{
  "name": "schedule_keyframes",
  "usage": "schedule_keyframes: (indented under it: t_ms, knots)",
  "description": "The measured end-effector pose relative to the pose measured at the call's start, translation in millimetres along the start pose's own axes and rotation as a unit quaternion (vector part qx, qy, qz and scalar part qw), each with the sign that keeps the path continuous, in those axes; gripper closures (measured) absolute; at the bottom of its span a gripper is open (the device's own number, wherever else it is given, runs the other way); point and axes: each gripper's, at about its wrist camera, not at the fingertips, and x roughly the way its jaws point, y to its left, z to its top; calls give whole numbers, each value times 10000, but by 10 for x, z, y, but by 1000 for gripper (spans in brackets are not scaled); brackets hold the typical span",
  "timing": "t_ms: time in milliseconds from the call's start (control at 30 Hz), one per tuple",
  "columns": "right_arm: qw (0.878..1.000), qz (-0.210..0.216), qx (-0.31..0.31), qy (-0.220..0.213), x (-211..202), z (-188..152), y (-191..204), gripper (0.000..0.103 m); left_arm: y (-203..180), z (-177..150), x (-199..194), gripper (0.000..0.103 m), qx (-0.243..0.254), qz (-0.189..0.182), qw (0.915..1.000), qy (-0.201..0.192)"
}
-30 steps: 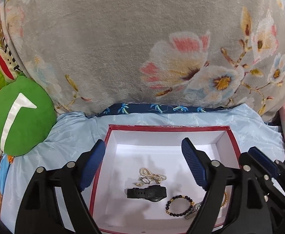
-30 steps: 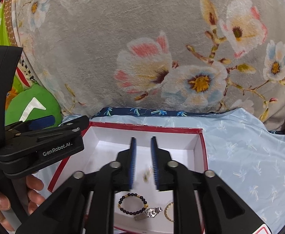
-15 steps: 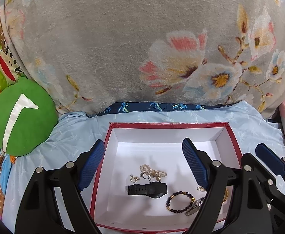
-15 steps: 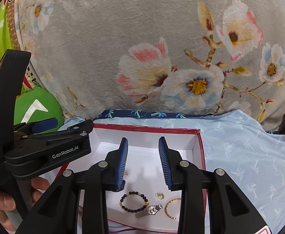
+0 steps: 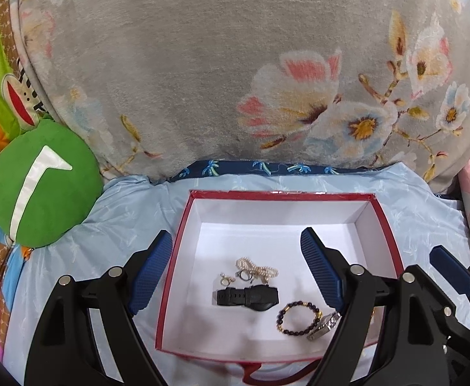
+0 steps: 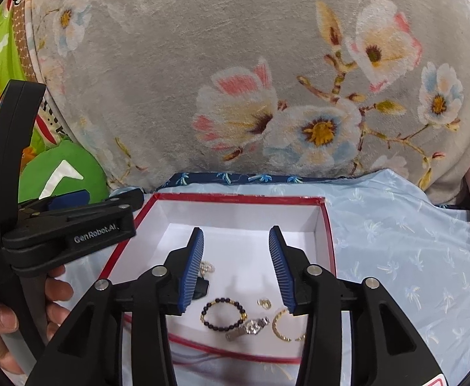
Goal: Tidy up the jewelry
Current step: 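Move both open tools back over the two gold hoop earrings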
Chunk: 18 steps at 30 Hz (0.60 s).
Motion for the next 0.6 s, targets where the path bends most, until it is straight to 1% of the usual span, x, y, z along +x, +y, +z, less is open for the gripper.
schedule_keyframes:
  t_ms: [67,133,200,267,333,467,600]
  knots:
    - [10000,-25,-16,63,-67,-99,-3,57,60,-113,-58,23,-17,23,10000,57]
    - [9998,37,15,189,-152,-267,-13,56,130,-268,-112,23,-28,60,9999,160]
    - [9993,59,0,362,-241,-507,-9,55,194,-451,-164,23,11,87,9997,245]
    - [9982,105,-51,591,-293,-744,14,55,272,-655,-203,23,9,175,9991,376]
    - [9960,106,-150,876,-347,-1054,66,55,374,-885,-234,23,-96,165,9982,564]
    - [9895,230,-300,1398,-414,-1604,222,55,486,-1326,-274,23,-92,265,9955,910]
    - [9824,393,-358,1788,-428,-2012,375,55,575,-1677,-333,23,-145,280,9923,1201]
